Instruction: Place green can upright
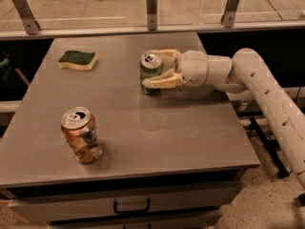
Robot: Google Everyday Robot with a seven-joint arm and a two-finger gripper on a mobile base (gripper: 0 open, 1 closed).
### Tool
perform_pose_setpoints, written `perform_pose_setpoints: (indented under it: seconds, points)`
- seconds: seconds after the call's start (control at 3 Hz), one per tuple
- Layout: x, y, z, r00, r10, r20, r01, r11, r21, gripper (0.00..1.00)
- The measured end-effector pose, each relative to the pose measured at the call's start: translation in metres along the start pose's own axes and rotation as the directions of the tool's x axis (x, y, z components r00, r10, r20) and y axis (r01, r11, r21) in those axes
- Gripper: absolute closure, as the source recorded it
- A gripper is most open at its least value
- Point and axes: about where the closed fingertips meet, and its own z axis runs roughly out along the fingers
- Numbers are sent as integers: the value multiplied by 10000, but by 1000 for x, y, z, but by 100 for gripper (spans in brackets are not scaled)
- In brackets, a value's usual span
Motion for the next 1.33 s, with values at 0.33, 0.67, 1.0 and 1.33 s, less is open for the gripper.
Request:
perform_pose_setpoints:
  seconds: [0.33, 0.67, 1.0, 1.33]
  points:
    - [-4, -6, -19, 9994, -210, -264, 212, 9998, 70, 0]
    - [-10, -14, -31, 9981, -395, -481, 400, 9992, 82, 0]
    - [-16, -27, -43, 9943, -560, -903, 577, 9982, 160, 0]
    - [-32, -41, -59, 9807, -369, -1920, 496, 9968, 620, 0]
